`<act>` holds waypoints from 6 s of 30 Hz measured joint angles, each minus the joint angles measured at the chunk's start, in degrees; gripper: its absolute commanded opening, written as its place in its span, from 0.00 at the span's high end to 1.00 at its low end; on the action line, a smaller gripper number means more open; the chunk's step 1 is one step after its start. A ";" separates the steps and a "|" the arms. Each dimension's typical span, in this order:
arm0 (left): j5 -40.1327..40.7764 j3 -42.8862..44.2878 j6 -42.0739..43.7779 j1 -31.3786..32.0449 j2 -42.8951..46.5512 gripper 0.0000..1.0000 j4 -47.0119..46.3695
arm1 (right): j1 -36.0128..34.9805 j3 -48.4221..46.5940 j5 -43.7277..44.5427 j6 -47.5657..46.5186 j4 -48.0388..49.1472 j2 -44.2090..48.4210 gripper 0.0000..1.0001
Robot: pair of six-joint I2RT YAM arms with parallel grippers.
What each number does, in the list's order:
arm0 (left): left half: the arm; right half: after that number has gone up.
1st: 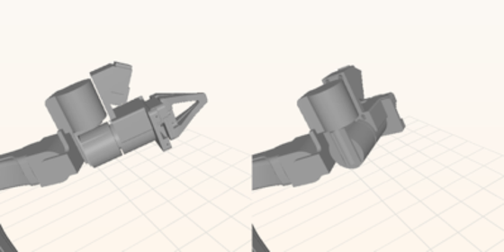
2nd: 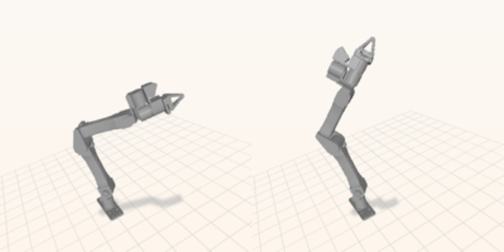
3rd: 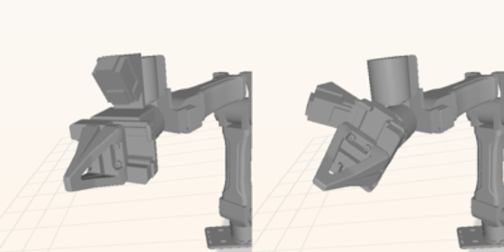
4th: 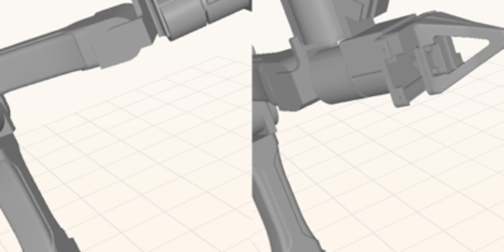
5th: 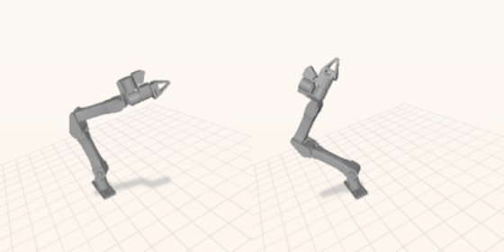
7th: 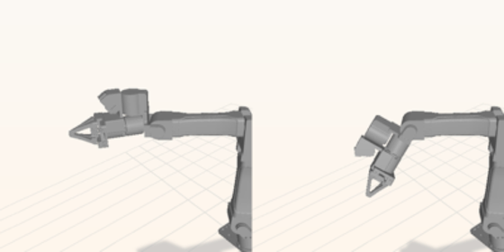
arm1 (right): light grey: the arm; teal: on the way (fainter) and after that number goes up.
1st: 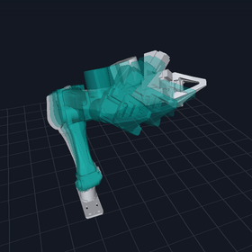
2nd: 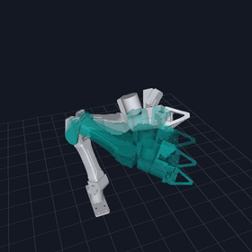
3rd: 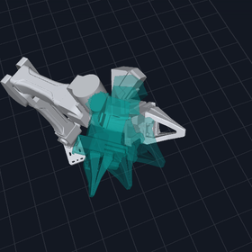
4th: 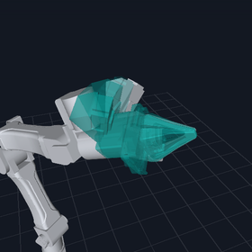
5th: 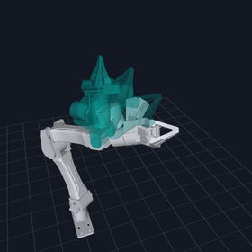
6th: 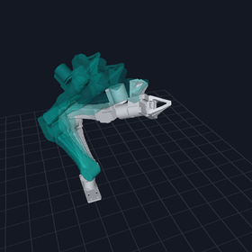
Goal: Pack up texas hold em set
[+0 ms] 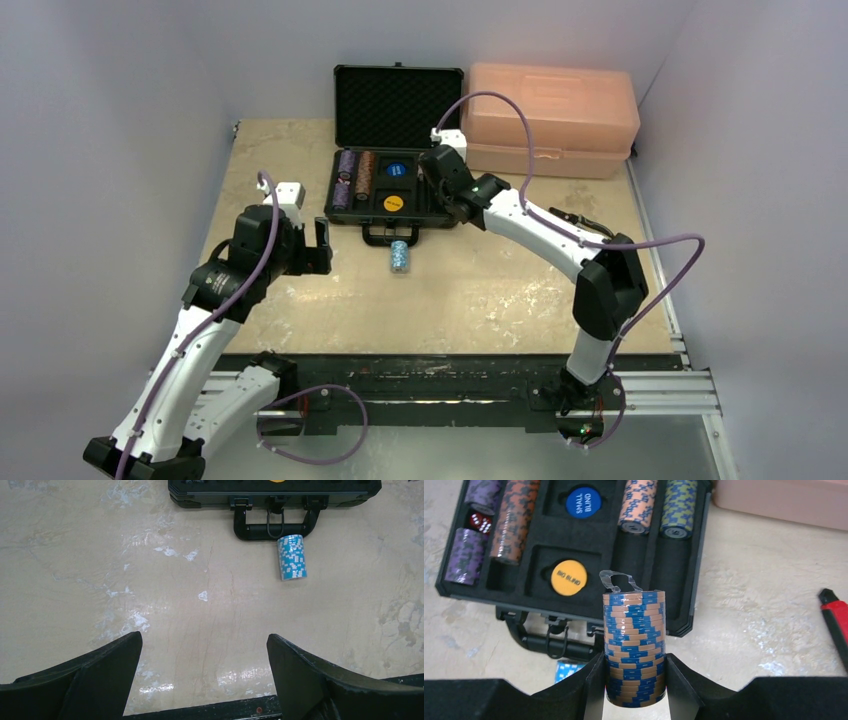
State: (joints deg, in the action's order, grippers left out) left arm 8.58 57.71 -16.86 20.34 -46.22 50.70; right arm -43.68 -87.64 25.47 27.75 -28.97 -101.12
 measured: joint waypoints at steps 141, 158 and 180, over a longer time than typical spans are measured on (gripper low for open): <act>-1.36 0.00 0.04 -1.57 -0.81 0.04 -0.02 | 12.96 3.30 -18.43 7.26 10.58 -11.39 0.80; -1.38 0.00 0.04 -1.60 -0.81 0.04 -0.02 | 12.90 -2.03 -17.44 7.23 8.66 -16.24 0.82; -1.38 0.00 0.04 -1.64 -0.81 0.04 -0.02 | 12.92 -8.59 -17.35 6.78 4.04 -18.23 0.81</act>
State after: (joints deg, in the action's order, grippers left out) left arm 7.20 57.71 -16.82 18.70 -47.03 50.68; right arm -30.76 -96.23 8.12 34.52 -24.93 -119.35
